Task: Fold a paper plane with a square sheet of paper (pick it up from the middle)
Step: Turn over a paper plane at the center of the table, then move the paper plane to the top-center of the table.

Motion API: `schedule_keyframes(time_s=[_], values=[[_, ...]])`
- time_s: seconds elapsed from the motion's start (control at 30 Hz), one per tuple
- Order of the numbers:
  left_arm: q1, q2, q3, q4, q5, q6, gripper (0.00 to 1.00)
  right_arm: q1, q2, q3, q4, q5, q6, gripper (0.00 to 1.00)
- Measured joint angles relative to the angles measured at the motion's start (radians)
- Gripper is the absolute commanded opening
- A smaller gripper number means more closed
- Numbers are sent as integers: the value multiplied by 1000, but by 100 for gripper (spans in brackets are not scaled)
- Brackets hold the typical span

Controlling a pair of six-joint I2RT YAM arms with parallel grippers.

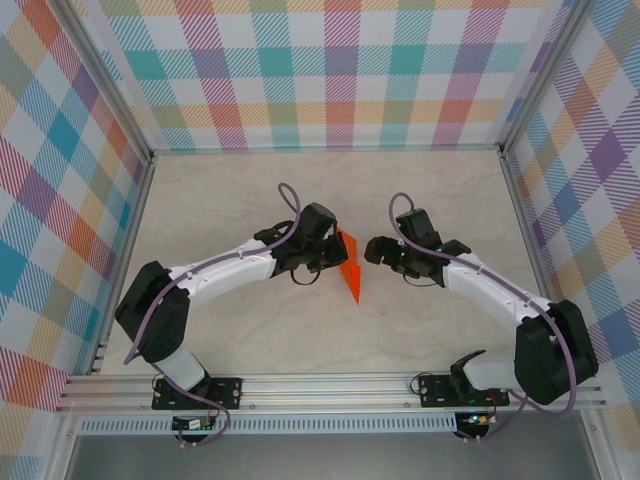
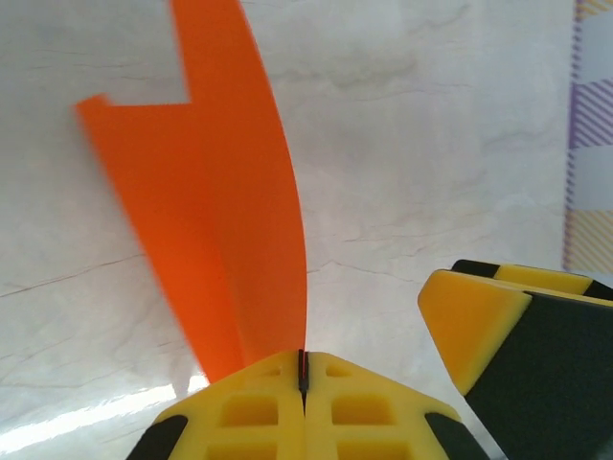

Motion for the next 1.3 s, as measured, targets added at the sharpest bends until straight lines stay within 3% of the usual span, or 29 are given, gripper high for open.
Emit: schedule_keyframes(time_s=[0.2, 0.47, 0.73, 0.87, 1.03, 1.3], values=[[24, 23, -140, 138, 57, -34, 1, 0, -12, -13, 34, -56, -3, 79], [47, 23, -319, 216, 22, -106, 2, 6, 21, -38, 104, -206, -25, 69], [47, -16, -355, 223, -18, -133, 1, 109, 142, -28, 109, -225, -60, 61], [47, -16, -355, 220, -27, -136, 1, 153, 209, 3, 100, -216, -84, 64], [47, -16, -355, 214, -34, -136, 1, 159, 287, 25, 103, -234, -123, 79], [48, -17, -355, 195, -45, -136, 1, 159, 342, 44, 117, -275, -191, 83]])
